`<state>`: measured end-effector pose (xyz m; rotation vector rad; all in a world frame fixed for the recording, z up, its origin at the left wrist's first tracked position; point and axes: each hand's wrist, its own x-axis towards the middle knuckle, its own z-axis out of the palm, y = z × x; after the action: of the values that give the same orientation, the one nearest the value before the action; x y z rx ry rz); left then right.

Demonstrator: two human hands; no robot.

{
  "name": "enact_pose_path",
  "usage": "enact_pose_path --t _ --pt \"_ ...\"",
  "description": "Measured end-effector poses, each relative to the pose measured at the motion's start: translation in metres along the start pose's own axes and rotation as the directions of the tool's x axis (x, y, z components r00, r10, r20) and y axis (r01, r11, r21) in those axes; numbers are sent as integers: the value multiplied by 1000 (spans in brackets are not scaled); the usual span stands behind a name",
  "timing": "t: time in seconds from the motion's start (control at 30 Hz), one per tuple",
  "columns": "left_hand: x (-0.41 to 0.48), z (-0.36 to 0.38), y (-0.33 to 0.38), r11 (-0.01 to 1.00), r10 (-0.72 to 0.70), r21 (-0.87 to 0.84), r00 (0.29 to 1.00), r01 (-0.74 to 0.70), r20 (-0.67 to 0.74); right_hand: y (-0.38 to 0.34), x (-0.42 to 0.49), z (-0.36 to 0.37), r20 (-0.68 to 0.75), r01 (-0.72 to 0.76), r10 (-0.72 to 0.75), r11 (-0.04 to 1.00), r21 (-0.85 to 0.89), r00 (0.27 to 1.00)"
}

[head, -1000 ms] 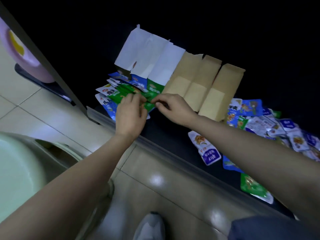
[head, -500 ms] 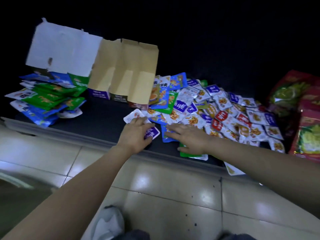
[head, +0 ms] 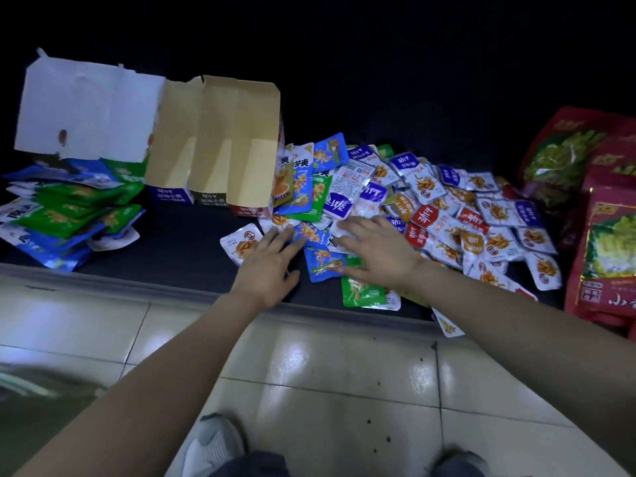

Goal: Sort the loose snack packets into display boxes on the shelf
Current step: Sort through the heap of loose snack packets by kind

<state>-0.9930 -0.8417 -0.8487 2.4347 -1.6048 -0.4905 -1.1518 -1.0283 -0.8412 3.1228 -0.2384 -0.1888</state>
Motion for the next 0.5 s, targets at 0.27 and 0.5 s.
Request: enact_pose_path --t 0.27,0.5 --pt "15 13 10 995 -40 96 999 38 13 37 -26 1 -142 -207 215 976 70 966" --pt "15 12 6 999 29 25 993 -27 -118 3 7 3 -82 -25 31 997 72 996"
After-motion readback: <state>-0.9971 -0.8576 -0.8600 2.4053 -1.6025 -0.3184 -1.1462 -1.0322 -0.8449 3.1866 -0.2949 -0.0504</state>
